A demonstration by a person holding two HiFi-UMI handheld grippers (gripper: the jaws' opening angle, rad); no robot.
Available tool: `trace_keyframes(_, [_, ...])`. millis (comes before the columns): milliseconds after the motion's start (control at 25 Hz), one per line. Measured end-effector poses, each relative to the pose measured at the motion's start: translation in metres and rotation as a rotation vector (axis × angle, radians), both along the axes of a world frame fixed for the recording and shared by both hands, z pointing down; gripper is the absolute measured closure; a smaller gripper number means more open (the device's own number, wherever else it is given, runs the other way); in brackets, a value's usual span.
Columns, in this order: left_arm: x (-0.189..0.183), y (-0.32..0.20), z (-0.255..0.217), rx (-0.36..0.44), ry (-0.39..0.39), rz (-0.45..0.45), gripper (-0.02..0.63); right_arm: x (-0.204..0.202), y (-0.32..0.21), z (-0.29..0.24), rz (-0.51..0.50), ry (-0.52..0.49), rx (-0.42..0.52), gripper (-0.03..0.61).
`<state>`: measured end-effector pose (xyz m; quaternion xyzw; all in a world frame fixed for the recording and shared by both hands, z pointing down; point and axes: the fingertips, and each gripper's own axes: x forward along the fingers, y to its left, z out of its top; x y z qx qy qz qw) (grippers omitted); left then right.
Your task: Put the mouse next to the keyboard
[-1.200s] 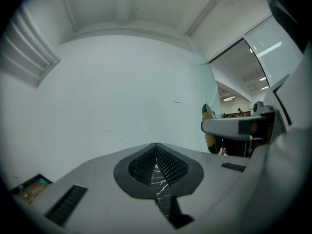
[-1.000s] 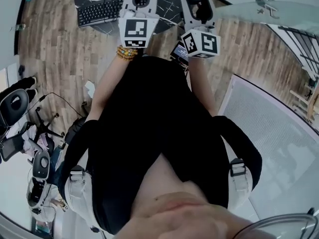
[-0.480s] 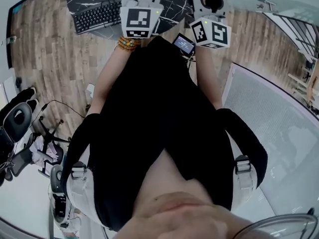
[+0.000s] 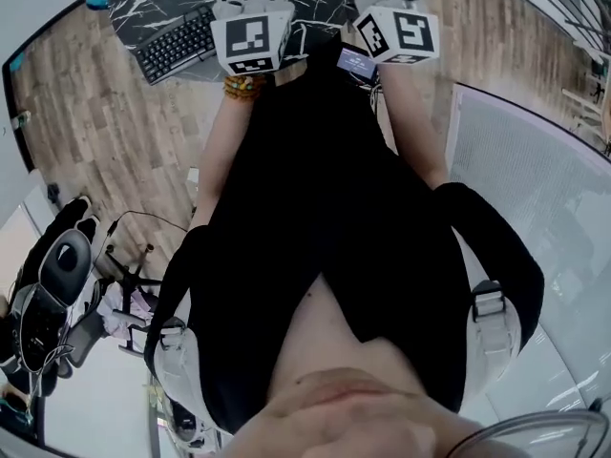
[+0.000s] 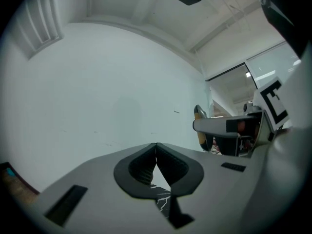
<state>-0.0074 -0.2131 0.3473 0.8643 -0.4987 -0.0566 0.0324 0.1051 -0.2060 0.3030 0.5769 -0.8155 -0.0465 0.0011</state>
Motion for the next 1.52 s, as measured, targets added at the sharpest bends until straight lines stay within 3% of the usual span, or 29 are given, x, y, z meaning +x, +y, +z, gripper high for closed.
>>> trace_keyframes(480, [-0.019,-0.013,0.006,0.006,-0.034,-0.074,0.600,-0.003,-0.022,0.010,-0.067,-0.026,-0.006,0.291])
trace_keyframes(1120, [0.017,-0.017,0.025,-0.038,-0.081,-0.009,0.600,0.006,-0.038,0.038,-0.083,-0.082,-0.086,0.291])
trace_keyframes(1520, [0.014,-0.020,0.030,-0.057,-0.092,-0.024,0.600,0.003,-0.046,0.066,-0.096,-0.075,-0.157,0.291])
